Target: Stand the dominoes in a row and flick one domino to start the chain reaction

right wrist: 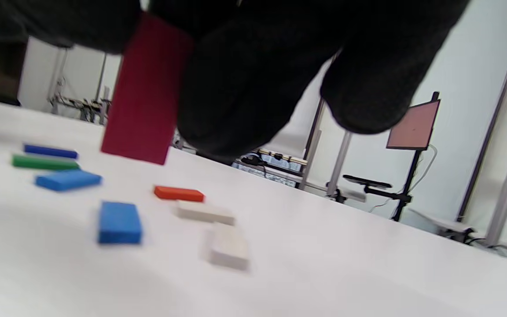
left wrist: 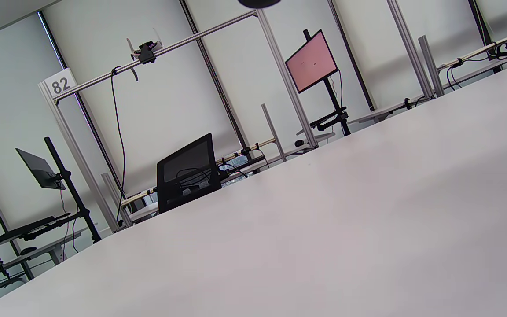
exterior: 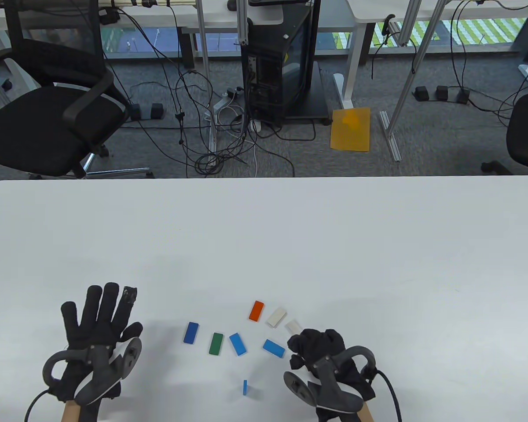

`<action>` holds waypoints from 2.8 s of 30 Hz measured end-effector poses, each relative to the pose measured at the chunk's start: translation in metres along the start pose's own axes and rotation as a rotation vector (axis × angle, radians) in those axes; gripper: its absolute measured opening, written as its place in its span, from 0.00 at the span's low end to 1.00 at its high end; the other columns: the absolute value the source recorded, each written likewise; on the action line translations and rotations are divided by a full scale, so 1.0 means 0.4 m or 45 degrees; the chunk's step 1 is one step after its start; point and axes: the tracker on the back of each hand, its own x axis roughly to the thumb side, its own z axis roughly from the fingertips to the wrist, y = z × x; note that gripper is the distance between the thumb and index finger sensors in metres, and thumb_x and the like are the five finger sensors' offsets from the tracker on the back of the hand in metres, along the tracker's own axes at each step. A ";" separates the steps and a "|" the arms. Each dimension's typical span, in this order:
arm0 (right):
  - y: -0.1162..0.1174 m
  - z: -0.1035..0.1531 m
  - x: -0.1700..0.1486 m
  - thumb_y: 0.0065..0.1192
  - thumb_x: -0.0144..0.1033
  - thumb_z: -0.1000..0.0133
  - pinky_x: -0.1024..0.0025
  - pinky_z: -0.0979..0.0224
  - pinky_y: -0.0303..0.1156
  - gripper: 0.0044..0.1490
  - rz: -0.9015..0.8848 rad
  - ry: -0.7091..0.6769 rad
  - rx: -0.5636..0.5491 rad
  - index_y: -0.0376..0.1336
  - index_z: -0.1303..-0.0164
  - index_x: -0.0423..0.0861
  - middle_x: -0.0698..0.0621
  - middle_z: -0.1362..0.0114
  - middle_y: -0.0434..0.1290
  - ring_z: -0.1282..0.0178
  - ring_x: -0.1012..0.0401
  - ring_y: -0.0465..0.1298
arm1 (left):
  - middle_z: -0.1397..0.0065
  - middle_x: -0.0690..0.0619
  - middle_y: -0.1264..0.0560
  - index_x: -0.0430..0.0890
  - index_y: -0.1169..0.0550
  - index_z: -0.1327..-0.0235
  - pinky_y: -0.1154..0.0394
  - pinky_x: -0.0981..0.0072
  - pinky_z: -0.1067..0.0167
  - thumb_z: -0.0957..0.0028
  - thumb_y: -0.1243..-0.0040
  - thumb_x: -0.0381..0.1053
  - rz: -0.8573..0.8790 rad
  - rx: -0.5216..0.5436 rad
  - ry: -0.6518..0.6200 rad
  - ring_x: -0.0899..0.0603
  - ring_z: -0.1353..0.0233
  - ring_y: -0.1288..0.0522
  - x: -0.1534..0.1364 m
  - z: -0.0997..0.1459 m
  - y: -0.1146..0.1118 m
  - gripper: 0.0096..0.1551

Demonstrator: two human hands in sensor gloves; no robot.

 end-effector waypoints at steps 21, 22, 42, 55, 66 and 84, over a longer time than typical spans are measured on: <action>0.038 0.020 0.151 0.62 0.53 0.61 0.62 0.46 0.80 0.48 0.120 -0.296 -0.017 0.62 0.32 0.41 0.57 0.41 0.79 0.68 0.78 0.80 | 0.09 0.59 0.47 0.61 0.58 0.18 0.56 0.32 0.21 0.51 0.86 0.71 -0.043 -0.053 -0.003 0.43 0.09 0.50 0.004 -0.006 -0.022 0.43; 0.041 0.021 0.154 0.62 0.54 0.61 0.62 0.46 0.80 0.48 0.125 -0.306 -0.012 0.62 0.32 0.41 0.57 0.41 0.79 0.68 0.78 0.80 | 0.09 0.58 0.47 0.61 0.58 0.18 0.56 0.32 0.21 0.51 0.86 0.71 -0.044 -0.052 -0.005 0.43 0.09 0.50 0.005 -0.006 -0.022 0.43; 0.092 0.019 0.180 0.59 0.55 0.59 0.63 0.45 0.79 0.49 0.159 -0.321 0.023 0.58 0.30 0.41 0.60 0.39 0.76 0.68 0.78 0.80 | 0.09 0.59 0.47 0.61 0.58 0.18 0.56 0.32 0.21 0.51 0.86 0.71 -0.054 -0.059 -0.017 0.43 0.09 0.50 0.012 -0.005 -0.020 0.43; 0.100 0.017 0.176 0.57 0.57 0.58 0.62 0.45 0.79 0.50 0.155 -0.321 0.071 0.58 0.30 0.40 0.60 0.40 0.77 0.67 0.78 0.81 | 0.10 0.59 0.46 0.57 0.56 0.18 0.55 0.32 0.21 0.51 0.86 0.71 -0.062 -0.056 -0.018 0.44 0.10 0.49 0.015 -0.004 -0.019 0.45; 0.098 0.016 0.176 0.57 0.57 0.58 0.60 0.44 0.78 0.50 0.152 -0.332 0.079 0.58 0.30 0.40 0.60 0.40 0.77 0.66 0.77 0.81 | 0.10 0.59 0.46 0.58 0.56 0.18 0.55 0.33 0.21 0.51 0.86 0.71 -0.073 -0.061 -0.025 0.44 0.10 0.49 0.018 -0.004 -0.018 0.44; 0.098 0.018 0.177 0.58 0.57 0.58 0.61 0.44 0.78 0.51 0.164 -0.338 0.085 0.58 0.30 0.39 0.59 0.40 0.77 0.65 0.76 0.82 | 0.10 0.59 0.45 0.58 0.56 0.18 0.54 0.32 0.21 0.51 0.86 0.71 -0.070 -0.067 -0.029 0.44 0.10 0.48 0.020 -0.004 -0.019 0.44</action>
